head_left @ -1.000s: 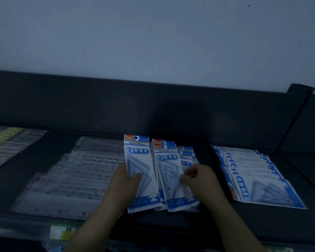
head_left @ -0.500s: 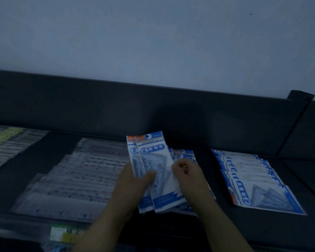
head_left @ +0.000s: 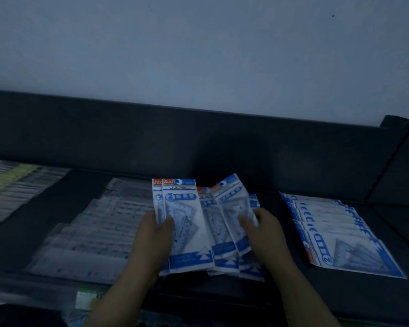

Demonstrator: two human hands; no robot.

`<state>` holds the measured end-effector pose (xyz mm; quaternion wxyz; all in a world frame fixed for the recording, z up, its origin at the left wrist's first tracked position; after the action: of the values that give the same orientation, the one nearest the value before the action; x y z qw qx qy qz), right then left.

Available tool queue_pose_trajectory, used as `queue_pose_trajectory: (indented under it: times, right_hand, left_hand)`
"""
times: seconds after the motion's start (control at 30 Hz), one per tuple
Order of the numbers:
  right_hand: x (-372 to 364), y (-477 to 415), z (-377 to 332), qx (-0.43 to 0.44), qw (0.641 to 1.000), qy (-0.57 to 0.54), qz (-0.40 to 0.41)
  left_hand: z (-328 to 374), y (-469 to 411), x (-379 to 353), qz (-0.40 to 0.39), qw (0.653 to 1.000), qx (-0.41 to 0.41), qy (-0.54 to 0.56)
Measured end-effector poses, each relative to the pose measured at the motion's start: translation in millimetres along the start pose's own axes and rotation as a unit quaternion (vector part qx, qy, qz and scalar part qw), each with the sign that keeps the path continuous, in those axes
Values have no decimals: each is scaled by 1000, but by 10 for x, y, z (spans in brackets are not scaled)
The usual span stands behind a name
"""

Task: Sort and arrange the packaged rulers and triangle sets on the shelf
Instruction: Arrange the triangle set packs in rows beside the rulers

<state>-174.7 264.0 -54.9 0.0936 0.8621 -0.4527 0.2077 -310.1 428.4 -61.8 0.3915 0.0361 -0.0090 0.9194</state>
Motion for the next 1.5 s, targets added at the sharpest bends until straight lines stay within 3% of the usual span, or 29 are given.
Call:
queue_pose_trajectory:
  times: [0.07, 0.13, 0.2, 0.3, 0.4, 0.47, 0.6, 0.73, 0.9, 1.1, 1.2, 1.37, 1.5]
  right_hand:
    - [23, 16, -32, -2, 995, -102, 12]
    - [8, 48, -126, -26, 974, -222, -35]
    - [-64, 74, -180, -34, 966, -239, -88]
    - [-171, 121, -204, -6, 988, -102, -113]
    - [-119, 113, -165, 34, 998, 31, -42]
    - [-81, 97, -136, 31, 989, 142, 0]
    - [-204, 47, -136, -17, 972, 231, -47]
    - [-154, -27, -148, -76, 978, 186, -47]
    - [-70, -65, -73, -46, 987, 156, -23]
    - [25, 80, -187, 8, 996, -87, 20]
    - [-56, 149, -217, -1, 984, -180, -9]
    - [-165, 243, -166, 40, 993, -43, -101]
    - [-80, 102, -1, 25, 993, 117, -22]
  left_hand:
    - [26, 37, -47, 11, 1000, -15, -16]
    - [66, 88, -124, 9, 999, -29, -19]
    - [97, 114, -208, -5, 999, -48, -20]
    - [119, 117, -298, -48, 998, -45, 7]
    - [93, 87, -236, -33, 998, -47, -3]
    - [60, 43, -119, -3, 999, -43, 12]
    - [28, -16, 67, 10, 998, -23, 56]
    - [4, 23, 133, 5, 999, -22, 44]
    - [-63, 36, 138, -14, 999, -15, 35]
    - [-30, 79, -3, -40, 998, -14, 54]
    - [-13, 102, -135, -61, 995, -18, 73]
    - [-41, 78, -249, -88, 994, -41, 41]
    - [-48, 23, -135, -60, 996, -28, 58]
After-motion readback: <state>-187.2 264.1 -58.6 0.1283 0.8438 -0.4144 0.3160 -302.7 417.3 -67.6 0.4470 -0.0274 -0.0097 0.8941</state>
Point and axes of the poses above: each hand's wrist, its own y-axis away from the middle knuckle, its own x-axis out of the back of the hand, z = x × y, the point moved 1 cm from there along -y, towards the middle knuckle, and after that the axes turned 11 degrees about -z, right-handed, at the moved point
